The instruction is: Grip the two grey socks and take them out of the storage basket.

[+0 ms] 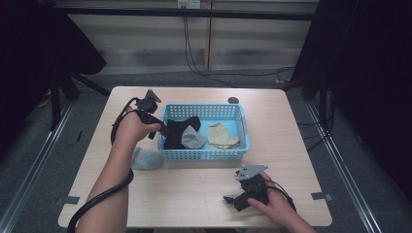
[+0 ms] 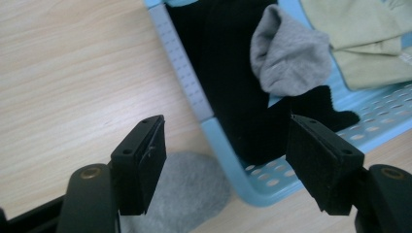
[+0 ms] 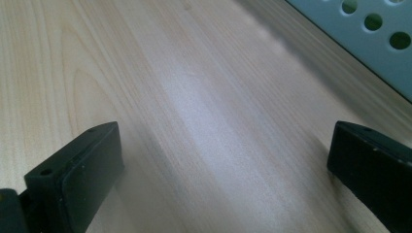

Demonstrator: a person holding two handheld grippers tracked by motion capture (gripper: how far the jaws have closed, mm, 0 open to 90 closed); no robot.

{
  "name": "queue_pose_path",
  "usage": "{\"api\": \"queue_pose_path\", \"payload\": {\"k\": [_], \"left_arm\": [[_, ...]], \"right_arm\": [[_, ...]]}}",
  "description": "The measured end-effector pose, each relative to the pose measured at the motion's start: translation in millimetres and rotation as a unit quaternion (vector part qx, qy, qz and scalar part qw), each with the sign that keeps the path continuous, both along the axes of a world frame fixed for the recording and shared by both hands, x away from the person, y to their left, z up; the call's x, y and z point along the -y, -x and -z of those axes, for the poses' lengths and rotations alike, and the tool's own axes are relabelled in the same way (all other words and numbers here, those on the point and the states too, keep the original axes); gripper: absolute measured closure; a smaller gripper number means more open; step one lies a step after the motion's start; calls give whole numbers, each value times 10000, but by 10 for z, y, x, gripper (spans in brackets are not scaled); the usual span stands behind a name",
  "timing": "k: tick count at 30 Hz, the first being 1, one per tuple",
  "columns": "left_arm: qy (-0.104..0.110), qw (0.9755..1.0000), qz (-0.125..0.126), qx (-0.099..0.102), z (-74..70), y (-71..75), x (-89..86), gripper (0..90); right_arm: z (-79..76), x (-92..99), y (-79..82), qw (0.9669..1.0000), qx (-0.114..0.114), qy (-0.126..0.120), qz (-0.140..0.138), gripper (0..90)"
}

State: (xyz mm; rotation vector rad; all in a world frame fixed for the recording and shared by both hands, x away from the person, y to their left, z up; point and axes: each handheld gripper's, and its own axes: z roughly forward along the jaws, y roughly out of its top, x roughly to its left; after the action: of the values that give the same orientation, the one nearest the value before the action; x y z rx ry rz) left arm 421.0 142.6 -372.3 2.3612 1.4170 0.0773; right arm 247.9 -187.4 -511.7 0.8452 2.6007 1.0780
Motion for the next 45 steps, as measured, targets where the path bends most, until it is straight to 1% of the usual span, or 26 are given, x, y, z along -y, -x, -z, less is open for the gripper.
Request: {"api": "queue_pose_path", "payload": {"k": [2,3,7,9,12,14,17,20,22,24,25,26,28,29,30,31,36,37,42,45], "left_arm": [[7,10000,0,10,4,-7,67,307],[14,10000,55,20,5,-14,87,309],[64,9999,138,47,27,-35,215,310],[93,9998,150,18,42,-44,277,309],[130,9996,238,33,91,-66,372,310],[136,9995,274,50,127,-78,433,309],[88,9995,310,36,165,-89,501,309],[139,9993,339,43,199,-111,556,309],[99,9993,364,28,216,-122,592,309],[135,9993,341,44,246,-130,633,309],[127,9992,371,40,255,-134,643,309],[116,9994,339,40,279,-138,668,309],[69,9992,387,8,316,-147,698,308],[113,9993,361,12,335,-148,712,308],[118,9990,435,42,362,-162,731,307],[136,9991,404,51,376,-161,746,307],[105,9989,434,105,475,-201,819,300],[99,9988,452,143,499,-218,832,298],[117,9988,403,233,577,-267,878,294],[181,9989,370,243,632,-280,909,294]], "right_arm": [[0,0,0,10000,0,0,-1,0],[0,0,0,10000,0,0,-1,0],[0,0,0,10000,1,2,0,0],[0,0,0,10000,1,1,-1,0],[-1,1,-1,10000,8,3,-1,0],[0,1,-2,10000,15,5,-6,0],[0,1,-2,10000,14,4,-5,0],[0,1,-2,10000,16,5,-6,0],[0,1,-2,10000,17,5,-6,0],[0,1,-2,10000,16,5,-6,0],[0,1,-2,10000,16,5,-5,0],[0,1,-2,10000,16,4,-6,0],[0,1,-2,10000,16,4,-5,0],[0,1,-2,10000,16,4,-5,0],[0,1,-2,10000,16,5,-5,0],[0,1,-2,10000,15,5,-5,0],[0,1,-2,10000,16,5,-6,0],[0,1,-2,10000,14,4,-3,0],[0,1,-1,10000,11,3,-5,0],[0,1,0,10000,13,6,-16,0]]}}
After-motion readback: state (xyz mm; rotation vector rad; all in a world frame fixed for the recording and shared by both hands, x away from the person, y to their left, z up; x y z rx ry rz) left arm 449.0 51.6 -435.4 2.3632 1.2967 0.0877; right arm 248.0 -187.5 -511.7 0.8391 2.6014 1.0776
